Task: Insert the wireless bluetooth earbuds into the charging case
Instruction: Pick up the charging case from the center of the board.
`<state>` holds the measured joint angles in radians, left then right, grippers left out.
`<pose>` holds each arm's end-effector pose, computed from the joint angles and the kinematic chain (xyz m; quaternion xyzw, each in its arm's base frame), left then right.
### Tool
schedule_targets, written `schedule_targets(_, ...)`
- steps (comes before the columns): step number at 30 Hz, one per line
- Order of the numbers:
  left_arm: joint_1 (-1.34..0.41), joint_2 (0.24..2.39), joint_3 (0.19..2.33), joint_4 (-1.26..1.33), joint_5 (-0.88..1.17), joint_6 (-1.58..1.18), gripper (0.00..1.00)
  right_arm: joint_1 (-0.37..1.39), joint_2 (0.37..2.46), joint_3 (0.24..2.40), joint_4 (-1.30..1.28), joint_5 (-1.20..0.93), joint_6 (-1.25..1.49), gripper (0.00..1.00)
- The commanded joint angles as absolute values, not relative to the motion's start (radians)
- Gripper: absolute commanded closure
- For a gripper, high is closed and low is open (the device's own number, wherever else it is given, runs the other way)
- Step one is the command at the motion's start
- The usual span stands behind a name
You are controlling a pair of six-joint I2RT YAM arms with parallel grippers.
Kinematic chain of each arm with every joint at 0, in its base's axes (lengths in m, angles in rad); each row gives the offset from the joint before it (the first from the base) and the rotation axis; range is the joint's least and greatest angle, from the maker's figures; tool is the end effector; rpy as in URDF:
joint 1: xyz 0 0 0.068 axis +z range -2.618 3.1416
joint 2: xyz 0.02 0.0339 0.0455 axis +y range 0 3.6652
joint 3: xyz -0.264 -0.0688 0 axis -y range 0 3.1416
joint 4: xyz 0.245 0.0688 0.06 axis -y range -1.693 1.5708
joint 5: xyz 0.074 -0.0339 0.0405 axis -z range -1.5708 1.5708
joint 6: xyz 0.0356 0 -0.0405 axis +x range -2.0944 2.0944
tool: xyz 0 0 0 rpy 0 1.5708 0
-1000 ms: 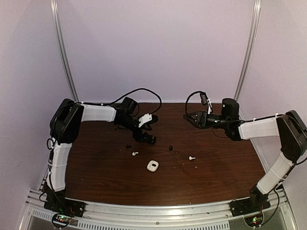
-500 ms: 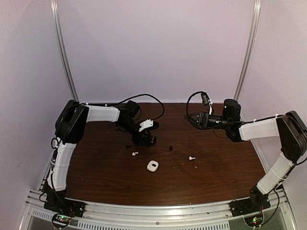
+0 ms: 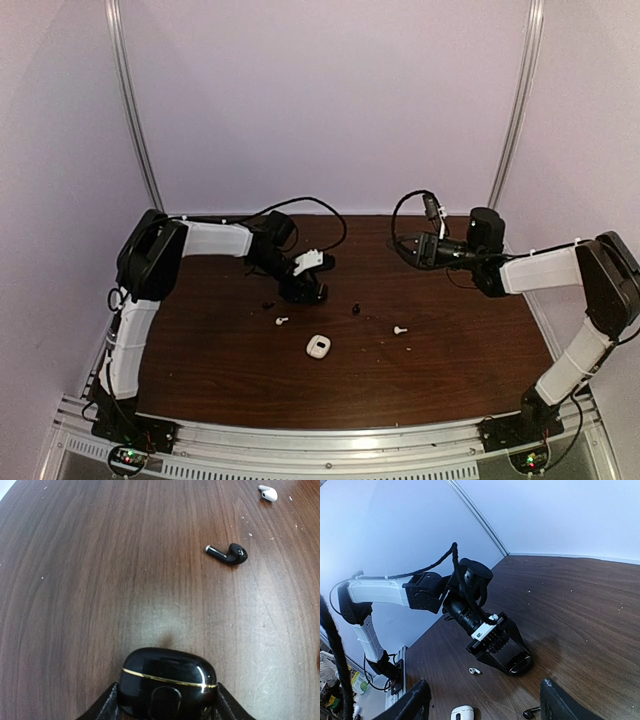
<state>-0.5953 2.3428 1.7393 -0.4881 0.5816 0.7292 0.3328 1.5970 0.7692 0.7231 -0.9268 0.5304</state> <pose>0.3929 -0.2897 0.1210 0.6259 0.6921 -0.2627 0.2455 0.3042 0.1353 0.2276 -0.2321 0.6910 0.5521 0.4047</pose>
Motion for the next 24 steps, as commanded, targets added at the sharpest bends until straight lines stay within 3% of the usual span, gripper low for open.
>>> schedule_targets(1, -0.602, 2.289, 1.643, -0.337, 0.588, 0.633, 0.53, 0.322, 1.590, 0.748, 0.750, -0.915, 0.533, 0.25)
schedule_targets(7, -0.606, 2.123, 1.477, -0.033, 0.633, 0.405, 0.61, 0.321, 1.569, 0.750, 0.665, -0.815, 0.481, 0.25)
schedule_targets(15, -0.726, 1.931, 1.219, 0.446, 0.387, 0.112, 0.58, 0.404, 1.566, 0.725, 0.738, -0.699, 0.576, 0.29)
schedule_targets(24, -0.901, 1.912, 1.165, 0.619, 0.139, 0.068, 0.58, 0.546, 1.570, 0.767, 0.736, -0.656, 0.590, 0.37)
